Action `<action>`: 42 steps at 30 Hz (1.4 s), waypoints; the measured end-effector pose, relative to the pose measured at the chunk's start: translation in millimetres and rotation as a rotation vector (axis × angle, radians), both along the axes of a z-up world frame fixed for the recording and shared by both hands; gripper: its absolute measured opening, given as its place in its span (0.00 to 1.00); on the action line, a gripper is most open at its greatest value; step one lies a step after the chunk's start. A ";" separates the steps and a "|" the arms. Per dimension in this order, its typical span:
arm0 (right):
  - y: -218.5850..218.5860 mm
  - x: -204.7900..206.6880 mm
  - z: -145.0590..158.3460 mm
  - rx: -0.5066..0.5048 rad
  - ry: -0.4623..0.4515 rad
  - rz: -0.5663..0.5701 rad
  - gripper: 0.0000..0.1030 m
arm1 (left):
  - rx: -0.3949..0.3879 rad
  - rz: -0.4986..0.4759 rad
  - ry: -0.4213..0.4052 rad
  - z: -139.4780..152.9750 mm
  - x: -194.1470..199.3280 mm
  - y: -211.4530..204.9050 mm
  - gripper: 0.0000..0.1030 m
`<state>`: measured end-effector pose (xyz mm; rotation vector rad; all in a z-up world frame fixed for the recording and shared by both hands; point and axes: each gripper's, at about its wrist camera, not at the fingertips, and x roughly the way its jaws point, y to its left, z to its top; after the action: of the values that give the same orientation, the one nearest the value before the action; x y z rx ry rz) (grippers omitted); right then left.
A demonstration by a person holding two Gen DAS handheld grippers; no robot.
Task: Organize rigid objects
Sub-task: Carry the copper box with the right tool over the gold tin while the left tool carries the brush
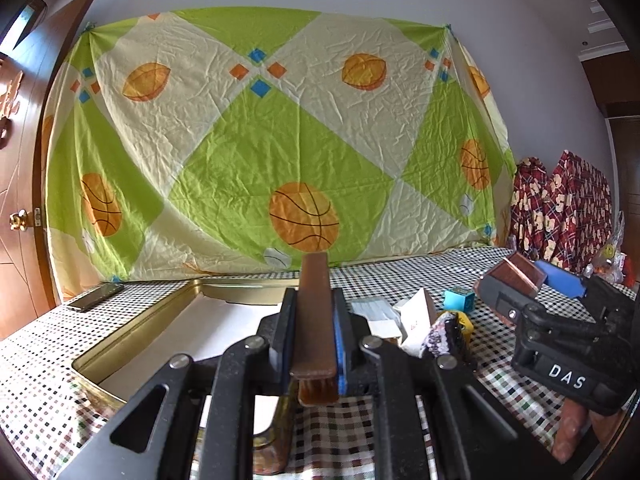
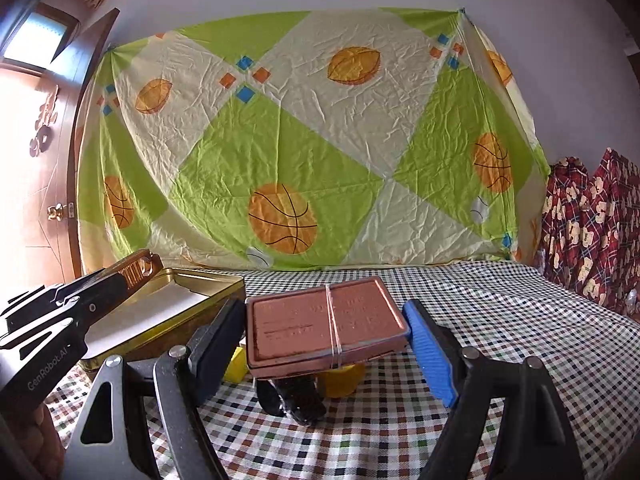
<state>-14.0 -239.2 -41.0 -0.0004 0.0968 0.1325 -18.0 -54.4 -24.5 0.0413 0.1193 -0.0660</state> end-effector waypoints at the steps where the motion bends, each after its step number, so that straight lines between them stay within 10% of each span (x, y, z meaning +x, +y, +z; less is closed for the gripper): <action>1: 5.0 -1.6 -0.1 -0.003 -0.008 0.008 0.79 | -0.009 0.012 -0.005 1.1 -0.2 6.9 0.14; 42: 114.8 7.7 1.8 -0.101 0.085 0.265 0.79 | -0.141 0.155 0.112 -3.1 20.0 103.4 0.14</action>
<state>-6.3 -124.5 -39.2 -0.1091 0.1881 0.3921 2.0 49.0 -27.7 -0.1122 0.2291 0.0786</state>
